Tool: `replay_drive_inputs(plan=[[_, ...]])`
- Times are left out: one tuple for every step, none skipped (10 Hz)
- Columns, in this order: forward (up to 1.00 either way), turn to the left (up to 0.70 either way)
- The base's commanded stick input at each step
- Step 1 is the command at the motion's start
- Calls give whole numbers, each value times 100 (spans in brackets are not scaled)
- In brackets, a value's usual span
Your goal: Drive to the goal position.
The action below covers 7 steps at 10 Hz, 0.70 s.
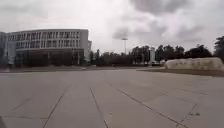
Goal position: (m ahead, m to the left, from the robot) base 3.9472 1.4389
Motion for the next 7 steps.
replay_drive_inputs(plan=[[45, 27], [45, 27], [45, 27], [45, 27], [45, 27], [45, 27], [45, 27]])
